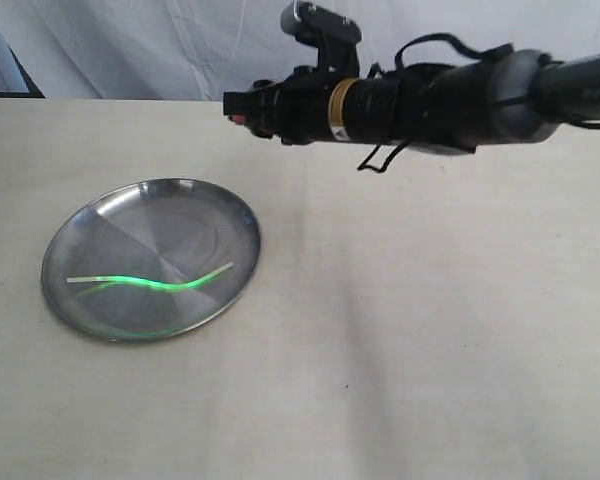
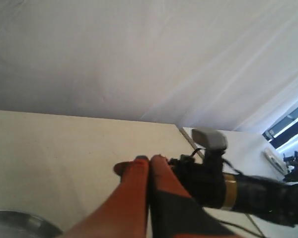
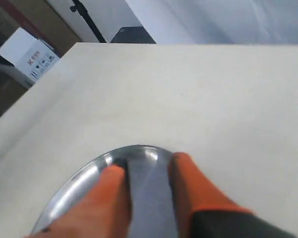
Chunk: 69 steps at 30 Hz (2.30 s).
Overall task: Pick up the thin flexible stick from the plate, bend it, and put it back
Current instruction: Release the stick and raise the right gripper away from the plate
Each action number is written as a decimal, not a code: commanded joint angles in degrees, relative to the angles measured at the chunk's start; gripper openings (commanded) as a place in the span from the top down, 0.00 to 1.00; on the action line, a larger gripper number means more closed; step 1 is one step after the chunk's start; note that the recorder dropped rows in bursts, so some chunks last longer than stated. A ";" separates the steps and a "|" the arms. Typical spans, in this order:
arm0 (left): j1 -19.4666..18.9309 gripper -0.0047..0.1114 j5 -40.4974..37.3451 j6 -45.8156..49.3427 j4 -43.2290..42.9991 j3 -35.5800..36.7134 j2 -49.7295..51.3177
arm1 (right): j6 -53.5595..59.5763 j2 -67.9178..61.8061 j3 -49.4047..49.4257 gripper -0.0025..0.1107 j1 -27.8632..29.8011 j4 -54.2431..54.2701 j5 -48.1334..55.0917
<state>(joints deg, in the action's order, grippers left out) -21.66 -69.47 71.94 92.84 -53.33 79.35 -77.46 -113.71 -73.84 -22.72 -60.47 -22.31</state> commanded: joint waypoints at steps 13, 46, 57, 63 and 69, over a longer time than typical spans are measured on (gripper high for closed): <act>1.09 0.96 10.83 5.39 -6.47 12.10 -20.48 | -30.25 35.55 20.13 0.99 1.09 -39.47 6.81; 3.51 0.96 5.46 4.99 -8.10 13.50 -25.31 | 17.16 72.38 40.94 0.99 0.98 18.69 20.99; 3.51 0.96 5.46 4.99 -8.10 13.50 -25.31 | 63.96 106.25 62.25 0.99 19.22 54.30 36.59; 3.51 0.96 5.46 4.99 -8.10 13.50 -25.31 | 75.94 113.71 66.89 0.99 26.28 60.09 43.10; 3.51 0.96 5.46 4.99 -9.45 13.50 -25.31 | 75.94 113.71 73.84 0.99 26.28 60.47 43.10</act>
<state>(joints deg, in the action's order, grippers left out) -18.45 -63.84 76.69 84.26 -40.05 54.28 -1.97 -0.37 -1.26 3.21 -0.36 21.02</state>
